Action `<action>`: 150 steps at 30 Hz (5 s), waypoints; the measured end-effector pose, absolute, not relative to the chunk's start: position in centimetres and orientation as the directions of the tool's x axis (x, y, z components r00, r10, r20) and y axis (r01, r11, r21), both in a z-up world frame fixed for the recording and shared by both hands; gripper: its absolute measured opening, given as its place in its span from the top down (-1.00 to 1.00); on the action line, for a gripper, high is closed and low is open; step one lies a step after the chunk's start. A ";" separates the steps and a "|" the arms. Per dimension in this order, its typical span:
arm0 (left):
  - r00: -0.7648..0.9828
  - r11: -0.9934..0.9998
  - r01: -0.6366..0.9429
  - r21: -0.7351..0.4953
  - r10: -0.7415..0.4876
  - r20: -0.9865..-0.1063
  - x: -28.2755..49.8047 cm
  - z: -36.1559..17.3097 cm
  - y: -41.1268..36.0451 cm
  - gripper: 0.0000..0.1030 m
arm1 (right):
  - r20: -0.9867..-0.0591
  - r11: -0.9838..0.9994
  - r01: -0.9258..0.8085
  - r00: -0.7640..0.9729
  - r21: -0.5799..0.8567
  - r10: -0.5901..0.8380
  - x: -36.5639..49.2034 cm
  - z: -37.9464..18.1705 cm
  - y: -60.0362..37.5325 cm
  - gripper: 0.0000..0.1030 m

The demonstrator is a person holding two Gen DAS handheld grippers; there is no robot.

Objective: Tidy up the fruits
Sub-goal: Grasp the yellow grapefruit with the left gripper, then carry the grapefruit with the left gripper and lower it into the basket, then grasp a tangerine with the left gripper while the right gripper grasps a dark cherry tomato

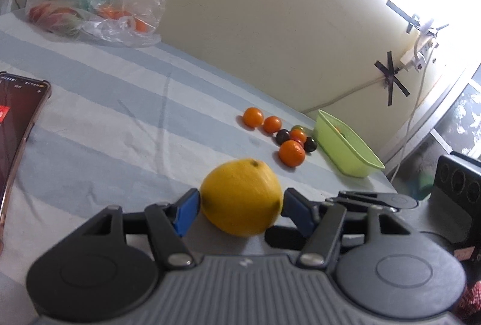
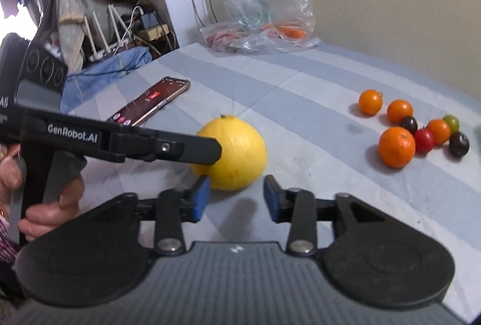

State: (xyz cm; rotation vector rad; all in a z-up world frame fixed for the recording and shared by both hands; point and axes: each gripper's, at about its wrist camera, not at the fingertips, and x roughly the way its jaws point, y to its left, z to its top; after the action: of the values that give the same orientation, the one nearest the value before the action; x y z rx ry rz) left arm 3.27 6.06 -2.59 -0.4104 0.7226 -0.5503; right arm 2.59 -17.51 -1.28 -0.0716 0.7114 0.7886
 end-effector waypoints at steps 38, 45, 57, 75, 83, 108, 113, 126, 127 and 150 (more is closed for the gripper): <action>0.555 0.786 0.495 -0.371 -0.615 -0.561 1.9 -1.8 -2.5 -0.29 | -0.623 0.802 -0.594 0.605 0.059 0.495 0.3 -2.1 -20.0 -0.27; 0.571 0.803 0.494 -0.334 -0.589 -0.572 1.2 -1.7 -2.8 -0.38 | -0.608 0.809 -0.585 0.621 0.059 0.494 0.0 -2.9 -19.9 -0.30; 0.567 0.810 0.497 -0.310 -0.574 -0.591 1.4 -1.9 -3.6 -0.26 | -0.566 0.814 -0.579 0.655 0.048 0.500 -0.9 -3.0 -20.8 -0.27; 0.444 0.627 0.730 -0.274 -0.739 -0.507 14.4 5.0 -23.5 -0.28 | -0.390 0.984 -0.179 0.904 0.024 0.174 6.4 1.9 -36.9 -0.24; 0.336 0.609 0.695 -0.382 -0.745 -0.576 20.4 0.8 -29.9 -0.28 | -0.477 0.995 -0.089 0.874 0.037 0.096 11.3 -1.0 -42.8 -0.24; 0.624 0.825 0.403 -0.397 -0.565 -0.540 13.2 2.6 -1.8 -0.27 | -0.405 0.918 -0.328 0.826 0.221 0.393 6.2 1.2 -34.4 0.50; 0.604 0.813 0.428 -0.394 -0.582 -0.545 11.3 0.2 -2.1 -0.25 | -0.477 0.925 -0.304 0.793 0.228 0.378 7.9 -0.7 -31.7 0.51; 0.592 0.811 0.542 -0.220 -0.554 -0.586 10.9 -2.1 -10.2 -0.37 | -0.521 0.963 -0.265 0.816 0.050 0.252 10.5 -2.5 -29.9 0.49; 0.596 0.816 0.539 -0.208 -0.544 -0.591 11.0 -2.3 -10.4 -0.33 | -0.523 0.962 -0.269 0.815 0.038 0.248 10.8 -2.6 -29.8 0.49; 0.561 0.792 0.558 -0.246 -0.579 -0.592 6.8 -2.4 -9.1 0.24 | -0.563 0.944 -0.327 0.773 0.039 0.291 6.2 -3.0 -30.1 0.42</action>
State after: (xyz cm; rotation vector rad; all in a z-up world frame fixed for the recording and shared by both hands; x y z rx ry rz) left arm 6.85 -9.08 -2.37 -0.0318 0.7088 -0.6702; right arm 6.18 -30.11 -3.00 -0.0620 0.5995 0.3347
